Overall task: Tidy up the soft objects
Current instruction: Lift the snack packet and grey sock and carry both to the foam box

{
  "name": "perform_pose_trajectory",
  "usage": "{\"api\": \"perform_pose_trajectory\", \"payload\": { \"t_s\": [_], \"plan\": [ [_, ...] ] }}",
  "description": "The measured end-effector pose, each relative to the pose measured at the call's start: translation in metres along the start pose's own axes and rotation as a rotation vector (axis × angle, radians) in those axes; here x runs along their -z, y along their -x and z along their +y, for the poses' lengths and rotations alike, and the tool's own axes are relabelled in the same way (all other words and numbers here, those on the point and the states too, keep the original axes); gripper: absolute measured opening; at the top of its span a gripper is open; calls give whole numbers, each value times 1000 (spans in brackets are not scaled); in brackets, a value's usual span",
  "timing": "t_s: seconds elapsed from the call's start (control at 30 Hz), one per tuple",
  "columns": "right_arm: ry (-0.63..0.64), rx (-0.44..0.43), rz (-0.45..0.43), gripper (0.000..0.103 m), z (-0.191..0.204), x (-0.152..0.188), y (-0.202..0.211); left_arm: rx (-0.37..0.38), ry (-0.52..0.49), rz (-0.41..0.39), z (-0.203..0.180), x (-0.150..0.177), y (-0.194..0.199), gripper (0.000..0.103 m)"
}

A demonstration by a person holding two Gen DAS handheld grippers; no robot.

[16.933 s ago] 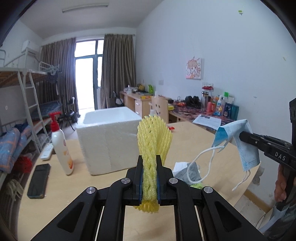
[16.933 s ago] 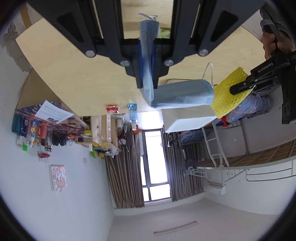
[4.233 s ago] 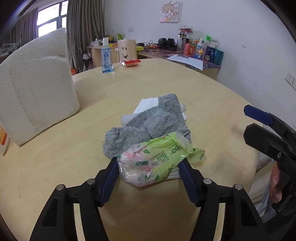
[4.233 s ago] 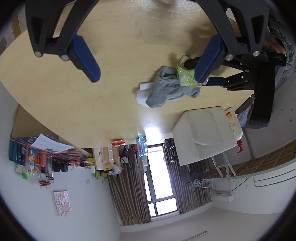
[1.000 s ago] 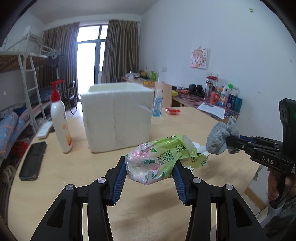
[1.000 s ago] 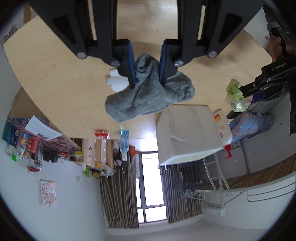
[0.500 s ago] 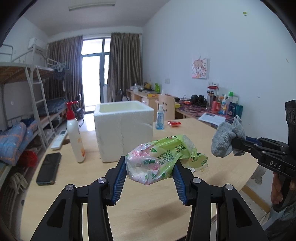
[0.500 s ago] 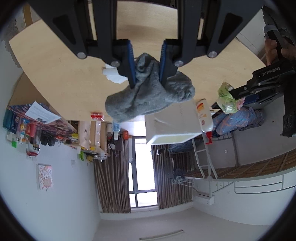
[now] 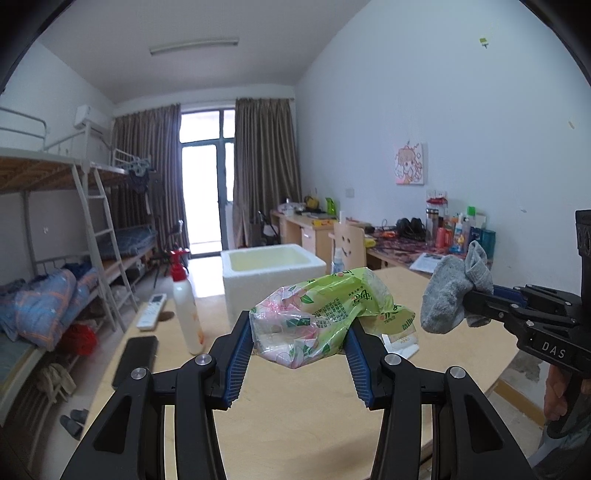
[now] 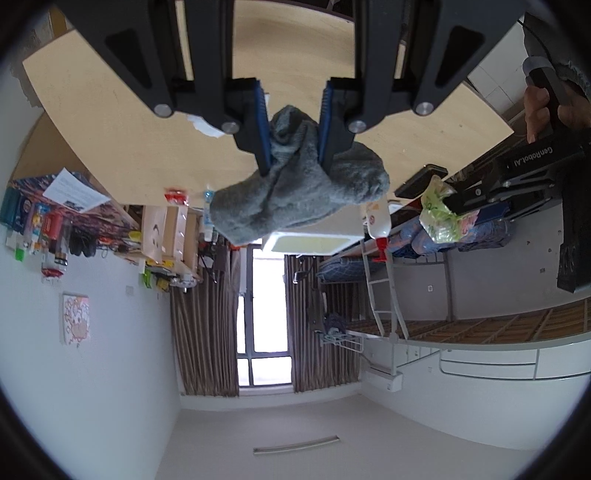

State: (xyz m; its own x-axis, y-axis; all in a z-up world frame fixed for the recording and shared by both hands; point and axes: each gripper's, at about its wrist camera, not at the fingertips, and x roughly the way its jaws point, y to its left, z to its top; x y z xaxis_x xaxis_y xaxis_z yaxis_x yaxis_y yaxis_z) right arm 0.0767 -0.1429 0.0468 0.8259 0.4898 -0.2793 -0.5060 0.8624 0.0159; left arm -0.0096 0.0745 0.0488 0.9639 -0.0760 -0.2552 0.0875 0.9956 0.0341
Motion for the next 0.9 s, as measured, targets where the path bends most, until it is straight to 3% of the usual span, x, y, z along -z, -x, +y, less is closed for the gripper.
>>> {"api": "perform_pose_trajectory", "payload": {
  "t_s": [0.27, 0.9],
  "plan": [
    [23, -47, -26, 27, 9, -7, -12, -49, 3, -28, 9, -6, -2, 50],
    [1, -62, 1, 27, 5, -26, -56, -64, 41, -10, 41, -28, -49, 49]
  ]
}}
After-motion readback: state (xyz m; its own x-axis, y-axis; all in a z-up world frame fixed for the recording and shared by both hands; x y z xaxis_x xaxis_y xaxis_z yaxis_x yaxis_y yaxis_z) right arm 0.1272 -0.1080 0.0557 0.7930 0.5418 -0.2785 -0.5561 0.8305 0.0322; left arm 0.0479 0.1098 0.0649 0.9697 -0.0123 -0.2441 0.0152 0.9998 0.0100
